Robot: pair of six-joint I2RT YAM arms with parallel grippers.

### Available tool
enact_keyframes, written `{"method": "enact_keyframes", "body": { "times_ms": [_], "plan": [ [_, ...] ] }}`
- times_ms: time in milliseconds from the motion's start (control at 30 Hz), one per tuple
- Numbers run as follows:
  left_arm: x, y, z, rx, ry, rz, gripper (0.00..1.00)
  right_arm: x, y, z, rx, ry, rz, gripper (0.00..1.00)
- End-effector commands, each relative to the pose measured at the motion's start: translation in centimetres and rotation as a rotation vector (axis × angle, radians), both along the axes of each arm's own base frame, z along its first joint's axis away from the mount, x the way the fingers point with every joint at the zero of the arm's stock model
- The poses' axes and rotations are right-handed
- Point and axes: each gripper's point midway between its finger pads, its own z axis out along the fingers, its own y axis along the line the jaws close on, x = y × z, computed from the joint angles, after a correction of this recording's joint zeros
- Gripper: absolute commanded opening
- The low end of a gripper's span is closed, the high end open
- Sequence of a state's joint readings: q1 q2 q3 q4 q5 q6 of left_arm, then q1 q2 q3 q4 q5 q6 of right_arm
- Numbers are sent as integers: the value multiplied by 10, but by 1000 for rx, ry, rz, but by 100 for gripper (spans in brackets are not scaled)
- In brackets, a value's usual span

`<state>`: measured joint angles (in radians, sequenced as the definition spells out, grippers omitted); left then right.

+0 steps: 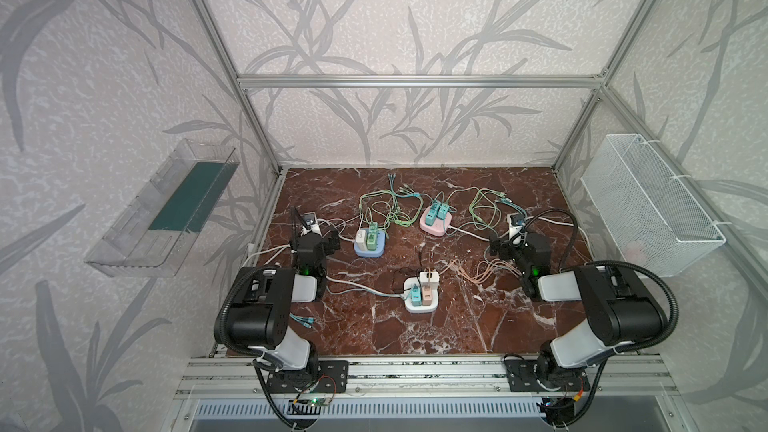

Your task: Pull the plug off the socket

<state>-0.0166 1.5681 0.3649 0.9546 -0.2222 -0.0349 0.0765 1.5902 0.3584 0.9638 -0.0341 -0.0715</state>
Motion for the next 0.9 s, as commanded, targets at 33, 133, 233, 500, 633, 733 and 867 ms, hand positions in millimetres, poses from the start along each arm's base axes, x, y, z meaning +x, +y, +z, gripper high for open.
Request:
{"method": "enact_keyframes", "body": {
  "times_ms": [33, 133, 233, 500, 633, 733, 867],
  "plan": [
    [3, 1, 3, 4, -10, -4, 99, 6, 0, 11, 4, -35, -7, 99],
    [3, 0, 3, 6, -8, -7, 99, 6, 0, 11, 2, -34, -8, 99],
    [3, 1, 3, 9, -10, -5, 99, 6, 0, 11, 0, -34, -8, 99],
    [2, 0, 3, 15, -13, -5, 99, 6, 0, 11, 0, -35, -6, 99],
    [3, -1, 3, 12, -13, -6, 99, 6, 0, 11, 1, -34, -6, 99],
    [2, 9, 11, 7, -15, 51, 99, 6, -7, 15, 6, -44, -53, 99],
    [-4, 24, 40, -16, 69, 161, 99, 3, -19, 40, 7, 18, -116, 99]
  ]
}}
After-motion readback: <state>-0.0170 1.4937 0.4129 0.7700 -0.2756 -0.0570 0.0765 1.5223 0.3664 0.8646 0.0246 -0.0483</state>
